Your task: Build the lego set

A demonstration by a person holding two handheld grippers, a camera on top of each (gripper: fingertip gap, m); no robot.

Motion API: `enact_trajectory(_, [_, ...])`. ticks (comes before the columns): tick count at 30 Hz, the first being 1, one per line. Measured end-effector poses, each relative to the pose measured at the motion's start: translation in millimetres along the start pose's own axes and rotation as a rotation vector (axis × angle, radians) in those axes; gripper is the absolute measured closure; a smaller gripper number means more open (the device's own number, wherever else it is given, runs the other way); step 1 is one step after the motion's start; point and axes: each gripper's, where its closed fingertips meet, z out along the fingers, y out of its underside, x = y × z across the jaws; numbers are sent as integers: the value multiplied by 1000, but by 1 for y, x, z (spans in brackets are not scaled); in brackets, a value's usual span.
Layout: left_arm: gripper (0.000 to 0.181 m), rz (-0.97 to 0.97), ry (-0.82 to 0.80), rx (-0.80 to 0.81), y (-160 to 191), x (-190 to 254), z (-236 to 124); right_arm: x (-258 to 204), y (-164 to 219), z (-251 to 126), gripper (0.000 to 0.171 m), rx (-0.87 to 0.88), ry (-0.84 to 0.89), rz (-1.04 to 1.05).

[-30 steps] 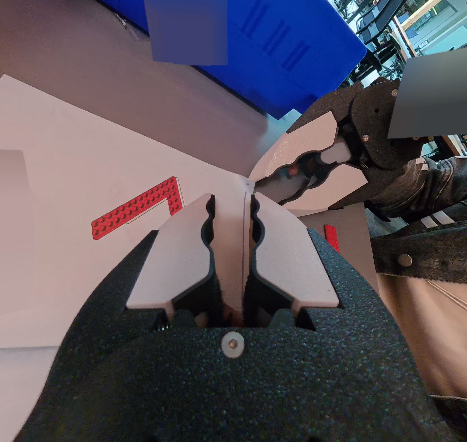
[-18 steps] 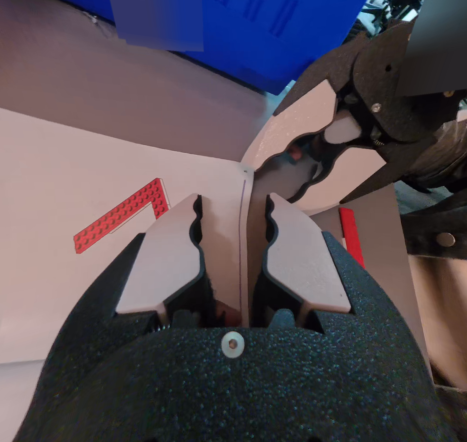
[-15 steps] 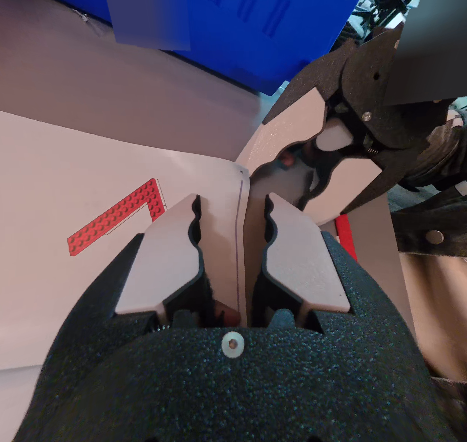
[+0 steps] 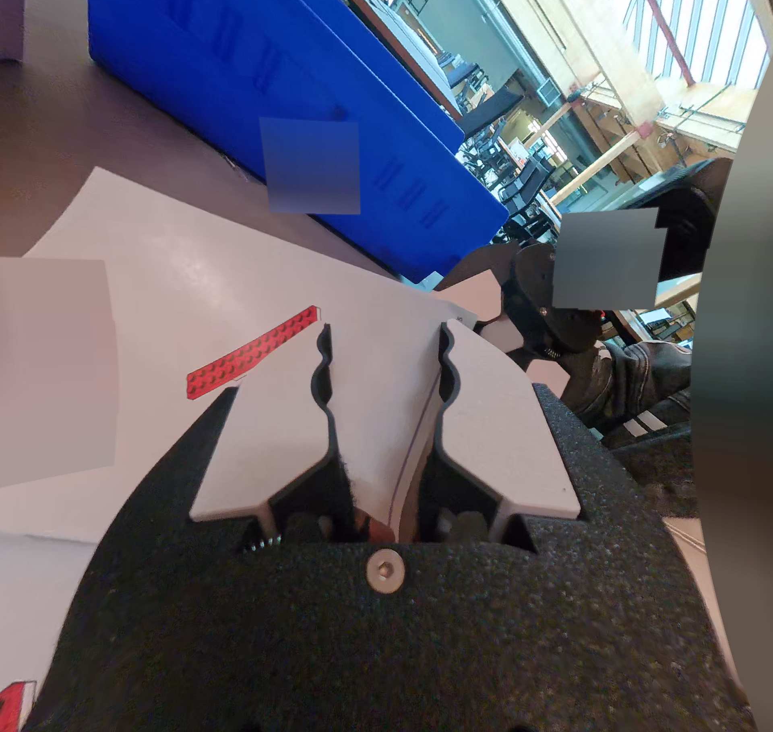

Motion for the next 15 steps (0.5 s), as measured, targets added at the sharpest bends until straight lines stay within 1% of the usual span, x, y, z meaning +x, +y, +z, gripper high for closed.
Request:
enact_trajectory(5, [130, 6, -18, 13, -1, -1, 0, 1, 0, 1, 108, 0, 24, -39])
enact_trajectory(6, [125, 19, -6, 6, -1, 1, 0, 0, 0, 0, 108, -1, 26, -42])
enact_trajectory(9, [103, 79, 42, -33, 5, 12, 4, 0, 0, 0, 108, -1, 27, -39])
enact_trajectory(10, [100, 105, 53, -50, 7, 15, 5, 0, 0, 0, 108, 0, 26, -34])
enact_trajectory(12, [101, 145, 50, -75, 11, 18, 7, 0, 0, -1, 109, 4, 20, -27])
enact_trajectory(15, [114, 134, 57, -56, 8, 19, 6, 0, -1, -2, 109, 10, 12, -9])
